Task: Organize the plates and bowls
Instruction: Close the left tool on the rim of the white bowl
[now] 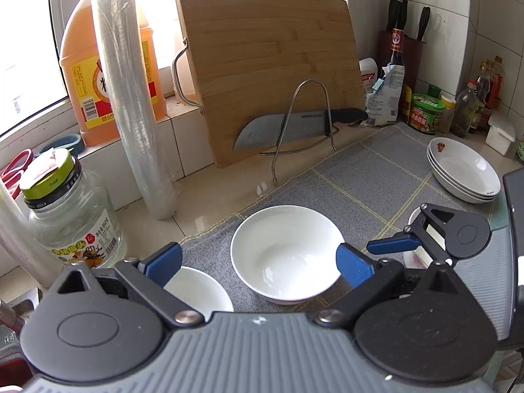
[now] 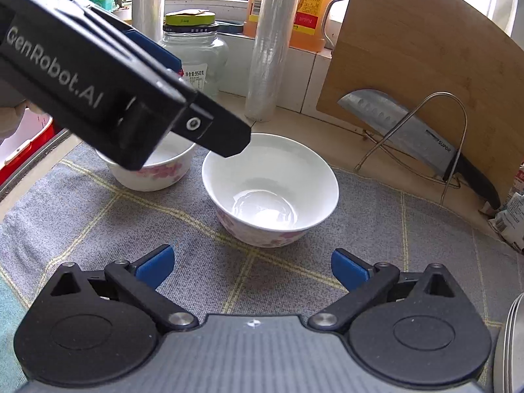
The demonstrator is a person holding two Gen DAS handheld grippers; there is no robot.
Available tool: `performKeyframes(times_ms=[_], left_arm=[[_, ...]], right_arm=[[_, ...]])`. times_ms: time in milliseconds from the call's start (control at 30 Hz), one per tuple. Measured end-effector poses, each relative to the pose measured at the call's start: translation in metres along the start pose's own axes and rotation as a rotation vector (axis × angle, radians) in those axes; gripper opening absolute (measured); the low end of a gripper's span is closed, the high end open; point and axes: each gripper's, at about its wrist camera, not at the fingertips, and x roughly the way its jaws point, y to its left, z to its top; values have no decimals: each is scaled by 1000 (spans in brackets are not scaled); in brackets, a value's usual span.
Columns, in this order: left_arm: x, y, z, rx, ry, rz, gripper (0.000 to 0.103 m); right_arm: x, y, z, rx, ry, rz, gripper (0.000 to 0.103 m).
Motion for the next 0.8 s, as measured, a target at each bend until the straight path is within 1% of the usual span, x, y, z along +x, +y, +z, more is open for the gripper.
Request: performKeyframes(times_ms=[367,433,600,800], left_arm=[[25,7,13,14,18,-13,100],[27,9,14,15,17,-17,100],[32,14,15,17,15,-40,100],[40,15,15,30,23,-85,100]], right_arm=[[39,4,1,35,119,80,103],[41,2,1,65,125,95,103],[43,1,3,72,139,90,103],[42,3,1,115,140,58,103]])
